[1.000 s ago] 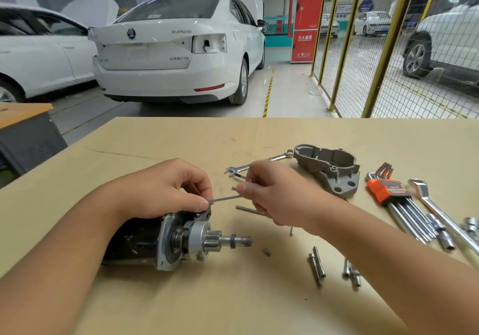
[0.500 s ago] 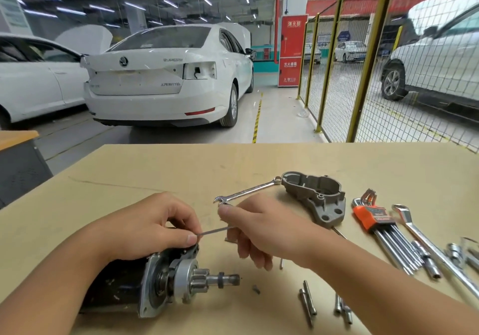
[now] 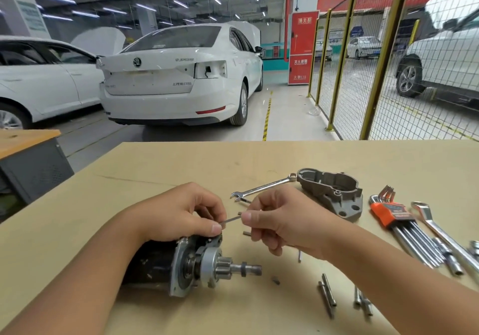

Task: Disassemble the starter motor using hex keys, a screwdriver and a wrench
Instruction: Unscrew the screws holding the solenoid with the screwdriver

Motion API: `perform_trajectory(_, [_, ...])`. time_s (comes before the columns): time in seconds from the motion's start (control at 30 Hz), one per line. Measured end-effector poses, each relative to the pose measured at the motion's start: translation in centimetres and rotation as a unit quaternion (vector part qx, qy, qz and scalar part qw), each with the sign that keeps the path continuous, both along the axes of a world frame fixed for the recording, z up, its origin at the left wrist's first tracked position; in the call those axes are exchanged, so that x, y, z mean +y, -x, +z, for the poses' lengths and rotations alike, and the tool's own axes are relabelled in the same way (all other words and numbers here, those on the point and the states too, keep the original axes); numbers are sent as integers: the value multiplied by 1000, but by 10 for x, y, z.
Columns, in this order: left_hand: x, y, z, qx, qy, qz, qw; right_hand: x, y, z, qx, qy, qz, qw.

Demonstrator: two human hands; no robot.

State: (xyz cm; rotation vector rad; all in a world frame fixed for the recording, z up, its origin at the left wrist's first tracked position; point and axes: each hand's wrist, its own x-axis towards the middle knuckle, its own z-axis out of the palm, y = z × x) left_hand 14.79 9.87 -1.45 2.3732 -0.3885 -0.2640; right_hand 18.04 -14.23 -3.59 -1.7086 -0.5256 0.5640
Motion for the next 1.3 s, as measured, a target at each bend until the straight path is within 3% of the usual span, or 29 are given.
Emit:
perform_trajectory(0.23, [-13,-30,-4,-31,24,-20,999,16,7,-4,-175,138,-39,974])
perform_trajectory(0.47, [-15,-39,-15,-62,29,-10,998,9,0,0,-143,43,-185,971])
perform_trajectory(0.6, [-12,-38,-14,-48,16,15,999,7,0,-5,-170,131,-131,968])
perform_trajectory(0.73, [-6,-38,-14,-10,8,39,999,11,-1,-9,-265,236,-76,932])
perform_trajectory(0.87, [-8,-40,-12,31,-7,27,999,12,1,-5,-284,312,-27,906])
perform_trajectory(1.0, [-10,-47,-8,70,-10,20,997,10,2,-5,-313,408,0,857])
perform_trajectory(1.17, [-16,-52,-7,67,-9,14,998,1,-4,6,-328,408,-64,850])
perform_trajectory(1.3, [-14,-48,-13,22,-27,47,998,-5,-5,6,-315,342,-80,882])
